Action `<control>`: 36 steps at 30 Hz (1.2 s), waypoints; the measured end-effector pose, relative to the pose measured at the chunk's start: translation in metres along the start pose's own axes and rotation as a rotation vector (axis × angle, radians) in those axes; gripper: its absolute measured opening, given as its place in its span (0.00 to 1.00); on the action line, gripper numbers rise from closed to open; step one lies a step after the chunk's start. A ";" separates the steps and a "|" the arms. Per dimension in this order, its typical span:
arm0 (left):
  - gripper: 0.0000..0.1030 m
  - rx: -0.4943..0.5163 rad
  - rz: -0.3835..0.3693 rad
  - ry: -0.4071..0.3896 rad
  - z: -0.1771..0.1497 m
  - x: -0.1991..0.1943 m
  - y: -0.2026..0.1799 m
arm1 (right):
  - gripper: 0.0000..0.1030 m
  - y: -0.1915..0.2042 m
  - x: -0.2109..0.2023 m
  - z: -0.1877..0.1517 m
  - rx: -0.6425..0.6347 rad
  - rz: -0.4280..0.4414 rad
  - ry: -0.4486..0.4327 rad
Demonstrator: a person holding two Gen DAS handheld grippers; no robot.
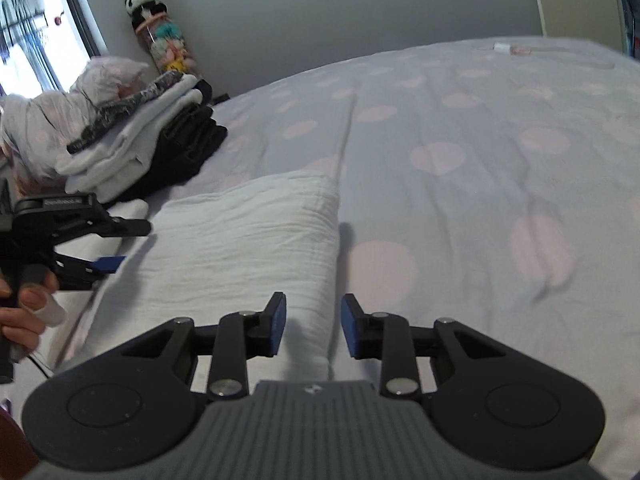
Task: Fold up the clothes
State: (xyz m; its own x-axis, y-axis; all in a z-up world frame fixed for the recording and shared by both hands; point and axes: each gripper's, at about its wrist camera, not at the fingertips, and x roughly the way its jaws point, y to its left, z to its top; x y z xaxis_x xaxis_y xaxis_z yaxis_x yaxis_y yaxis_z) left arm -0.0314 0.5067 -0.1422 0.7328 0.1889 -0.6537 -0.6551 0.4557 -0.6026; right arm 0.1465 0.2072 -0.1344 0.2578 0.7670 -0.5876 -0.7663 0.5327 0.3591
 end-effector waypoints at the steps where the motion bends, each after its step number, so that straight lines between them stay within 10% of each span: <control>1: 0.17 0.022 0.019 -0.004 0.000 0.002 -0.001 | 0.33 0.000 0.005 0.000 0.009 0.005 -0.002; 12: 0.00 0.229 0.395 0.069 -0.016 0.019 -0.005 | 0.33 0.009 0.052 0.036 0.027 -0.024 0.052; 21: 0.01 0.073 0.325 0.023 -0.010 0.001 0.014 | 0.35 0.001 0.085 0.025 0.024 0.003 0.129; 23: 0.11 0.007 0.267 -0.018 -0.007 -0.012 0.020 | 0.36 -0.002 0.085 0.024 0.037 0.014 0.128; 25: 0.48 -0.053 0.201 -0.062 -0.006 -0.024 0.025 | 0.36 -0.005 0.085 0.024 0.046 0.023 0.127; 27: 0.65 -0.098 0.129 -0.081 -0.008 -0.033 0.029 | 0.36 -0.003 0.085 0.024 0.042 0.022 0.127; 36: 0.73 -0.098 0.081 0.044 -0.018 -0.015 0.027 | 0.46 -0.006 0.083 0.022 0.081 0.019 0.126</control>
State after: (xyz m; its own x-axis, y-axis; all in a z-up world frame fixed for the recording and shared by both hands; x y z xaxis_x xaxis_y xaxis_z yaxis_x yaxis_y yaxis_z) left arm -0.0631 0.5005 -0.1572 0.6693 0.1825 -0.7202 -0.7282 0.3533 -0.5873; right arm 0.1855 0.2757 -0.1694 0.1640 0.7290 -0.6646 -0.7190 0.5496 0.4254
